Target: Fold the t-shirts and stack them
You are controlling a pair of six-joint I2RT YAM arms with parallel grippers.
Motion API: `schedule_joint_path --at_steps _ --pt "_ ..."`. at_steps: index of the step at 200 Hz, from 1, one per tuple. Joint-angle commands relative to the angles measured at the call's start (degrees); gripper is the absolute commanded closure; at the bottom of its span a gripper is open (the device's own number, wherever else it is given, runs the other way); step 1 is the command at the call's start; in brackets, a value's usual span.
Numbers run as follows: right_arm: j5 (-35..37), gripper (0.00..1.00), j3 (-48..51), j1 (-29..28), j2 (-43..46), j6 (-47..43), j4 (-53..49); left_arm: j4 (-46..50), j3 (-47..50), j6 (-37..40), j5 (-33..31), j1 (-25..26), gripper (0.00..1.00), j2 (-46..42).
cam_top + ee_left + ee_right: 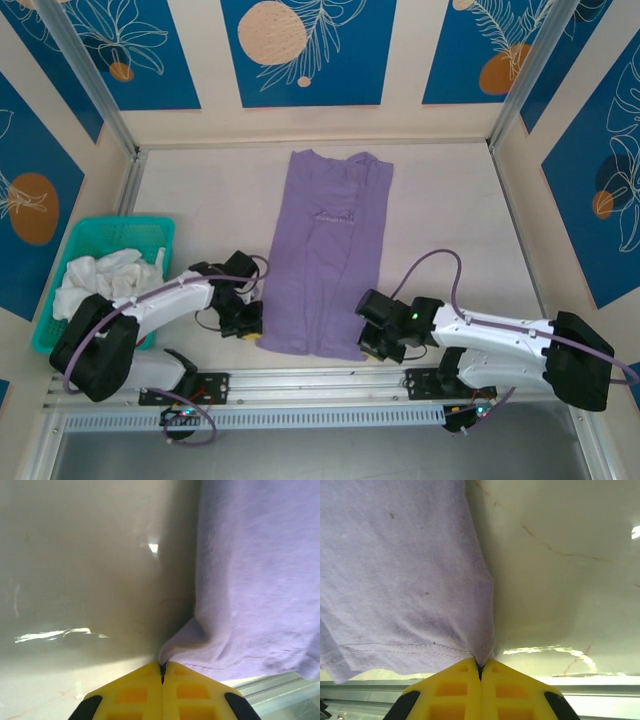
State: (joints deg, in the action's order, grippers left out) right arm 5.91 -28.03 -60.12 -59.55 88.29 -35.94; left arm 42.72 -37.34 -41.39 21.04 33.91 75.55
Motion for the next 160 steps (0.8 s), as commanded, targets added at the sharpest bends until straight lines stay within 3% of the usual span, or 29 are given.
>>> schedule_joint_path --at_steps 1,39,74,113,160 --pt "2.41 1.0 -2.88 2.41 3.97 1.06 -4.38 3.95 -5.94 2.05 -1.38 -0.33 1.0 -1.15" --pt "0.72 1.0 -6.58 13.03 8.61 -2.51 -6.5 6.7 -16.96 3.48 -0.79 -2.5 1.0 2.94" --pt "-4.61 1.0 -11.91 26.73 5.84 -8.89 -5.91 7.46 -27.88 3.74 0.49 -6.81 1.0 10.0" --pt "-10.89 1.0 -22.34 40.13 -8.15 -17.01 -4.57 7.73 -41.1 3.25 1.5 -10.64 1.0 21.5" --pt "-15.78 1.0 -37.37 48.59 -28.65 -23.22 -6.74 9.28 -57.18 2.46 -1.41 -13.44 1.0 34.91"
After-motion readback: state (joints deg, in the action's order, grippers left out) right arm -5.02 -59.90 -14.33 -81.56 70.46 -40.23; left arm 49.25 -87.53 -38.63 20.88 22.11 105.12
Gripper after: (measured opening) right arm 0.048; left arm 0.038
